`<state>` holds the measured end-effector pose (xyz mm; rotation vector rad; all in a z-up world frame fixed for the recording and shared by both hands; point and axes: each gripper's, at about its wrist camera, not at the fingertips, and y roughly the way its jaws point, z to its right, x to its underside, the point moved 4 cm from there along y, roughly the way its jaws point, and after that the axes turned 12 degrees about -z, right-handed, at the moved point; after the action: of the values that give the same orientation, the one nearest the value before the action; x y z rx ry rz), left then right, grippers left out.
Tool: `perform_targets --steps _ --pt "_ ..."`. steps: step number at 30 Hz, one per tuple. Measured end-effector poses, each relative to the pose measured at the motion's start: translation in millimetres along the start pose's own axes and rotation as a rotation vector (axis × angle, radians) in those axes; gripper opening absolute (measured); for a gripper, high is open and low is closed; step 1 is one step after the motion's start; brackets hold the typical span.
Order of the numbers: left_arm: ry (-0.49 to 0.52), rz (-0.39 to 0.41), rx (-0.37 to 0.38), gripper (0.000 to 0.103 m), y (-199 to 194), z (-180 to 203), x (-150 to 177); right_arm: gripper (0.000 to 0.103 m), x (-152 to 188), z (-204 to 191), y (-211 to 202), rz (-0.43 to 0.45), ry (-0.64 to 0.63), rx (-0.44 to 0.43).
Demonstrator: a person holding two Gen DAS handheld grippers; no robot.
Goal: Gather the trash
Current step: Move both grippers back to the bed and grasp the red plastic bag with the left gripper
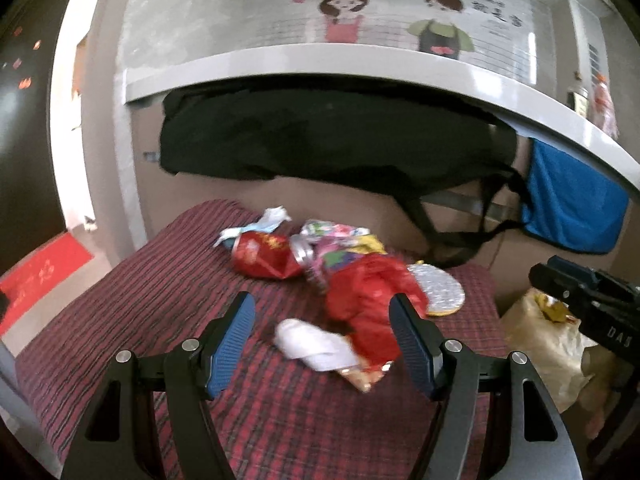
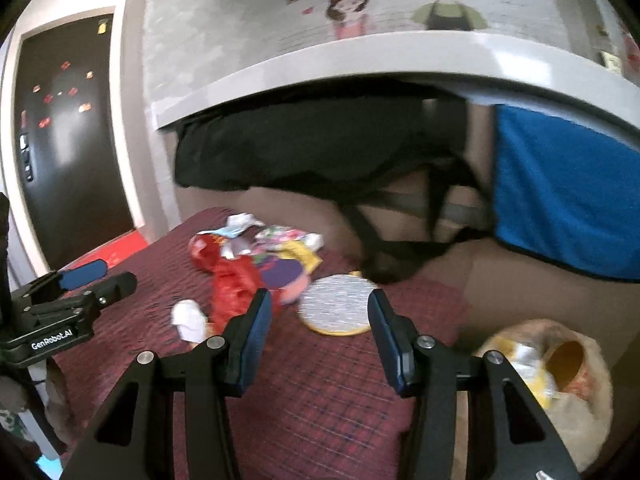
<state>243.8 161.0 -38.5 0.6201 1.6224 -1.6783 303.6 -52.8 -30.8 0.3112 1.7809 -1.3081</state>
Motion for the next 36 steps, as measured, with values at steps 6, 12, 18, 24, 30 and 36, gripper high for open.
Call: perform_targets --steps 6,12,18,24,30,36 --pt "-0.081 -0.035 0.007 0.070 12 -50 1 0.048 -9 -32 40 -0.067 -0.048 -0.047" --pt "-0.168 -0.057 0.007 0.070 21 -99 1 0.048 -18 -50 74 -0.121 -0.084 -0.072" --pt "-0.161 -0.073 0.046 0.070 33 -106 4 0.047 -32 -62 107 -0.163 -0.142 -0.120" --pt "-0.151 -0.132 0.100 0.070 48 -97 9 0.046 -38 -61 127 -0.173 -0.118 -0.123" --pt "-0.153 -0.177 0.240 0.070 62 -74 -2 0.046 -42 -38 95 -0.091 -0.110 -0.094" --pt "-0.110 -0.181 0.335 0.070 78 -10 -23 0.046 -33 12 73 -0.045 -0.029 0.005"
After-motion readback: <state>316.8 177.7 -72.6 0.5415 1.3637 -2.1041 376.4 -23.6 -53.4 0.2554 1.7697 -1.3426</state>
